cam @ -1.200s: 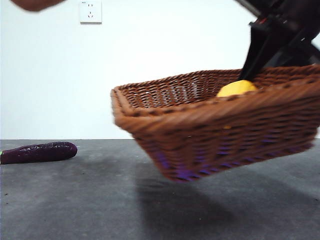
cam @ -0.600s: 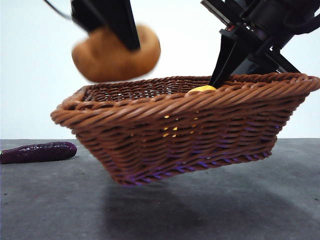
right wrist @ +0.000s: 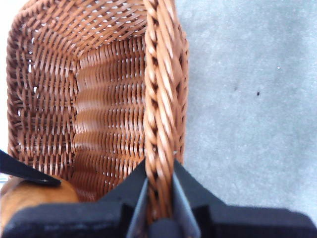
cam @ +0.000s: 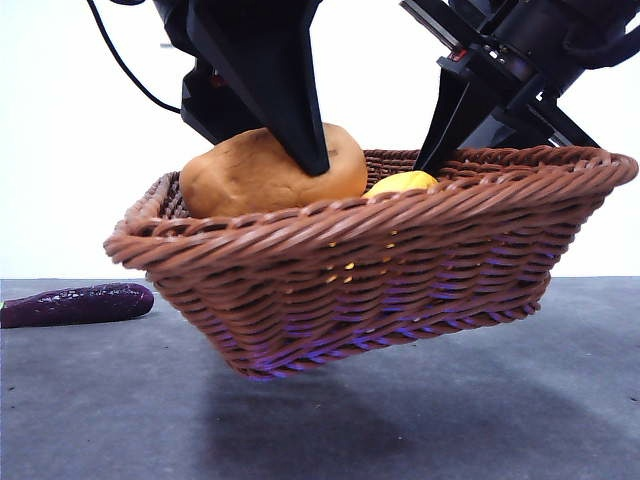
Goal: Help me put the vegetables on the table into the basket
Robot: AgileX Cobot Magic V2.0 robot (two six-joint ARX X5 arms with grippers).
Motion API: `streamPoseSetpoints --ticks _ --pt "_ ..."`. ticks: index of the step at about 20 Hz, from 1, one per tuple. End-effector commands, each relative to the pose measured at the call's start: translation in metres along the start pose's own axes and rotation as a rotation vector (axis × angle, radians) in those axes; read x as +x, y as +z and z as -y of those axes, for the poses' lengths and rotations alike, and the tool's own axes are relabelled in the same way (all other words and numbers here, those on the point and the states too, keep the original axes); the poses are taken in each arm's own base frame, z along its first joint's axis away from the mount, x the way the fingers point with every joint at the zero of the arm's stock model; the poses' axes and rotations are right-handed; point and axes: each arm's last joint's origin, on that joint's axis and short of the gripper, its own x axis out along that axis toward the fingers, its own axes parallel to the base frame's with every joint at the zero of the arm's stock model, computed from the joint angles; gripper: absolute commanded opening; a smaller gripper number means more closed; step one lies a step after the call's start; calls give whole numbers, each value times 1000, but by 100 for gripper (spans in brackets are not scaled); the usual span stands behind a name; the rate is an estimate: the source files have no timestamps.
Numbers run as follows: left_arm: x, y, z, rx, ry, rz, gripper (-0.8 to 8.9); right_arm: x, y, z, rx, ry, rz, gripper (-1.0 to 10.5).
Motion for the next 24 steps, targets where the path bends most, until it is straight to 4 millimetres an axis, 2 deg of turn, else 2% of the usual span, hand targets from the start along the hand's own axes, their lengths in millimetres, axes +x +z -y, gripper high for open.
streamPoseSetpoints --ticks 1,3,6,9,12,16,18,21,24 --pt "3 -1 1 -38 -15 -19 479 -1 4 -3 5 27 22 -11" --pt "1 -1 1 -52 -12 -14 478 -1 4 -3 -1 26 22 -11" --pt "-13 3 -2 -59 8 17 478 -1 3 -3 -2 26 20 -11" --pt "-50 12 -9 -68 116 88 478 -1 3 -2 -9 23 16 -11" --pt "-103 14 -23 -78 267 204 477 -1 3 -2 -18 24 17 -11" --pt "-167 -4 -62 -158 457 281 476 -4 3 -4 -42 63 12 -11" --pt "-184 -22 -87 -213 547 292 476 -8 3 -7 -52 96 19 -11" --pt "-192 -45 -130 -297 558 337 471 -16 3 -11 -65 139 32 -11" --pt "-178 -58 -169 -333 516 327 471 -18 2 -12 -68 156 22 -11"
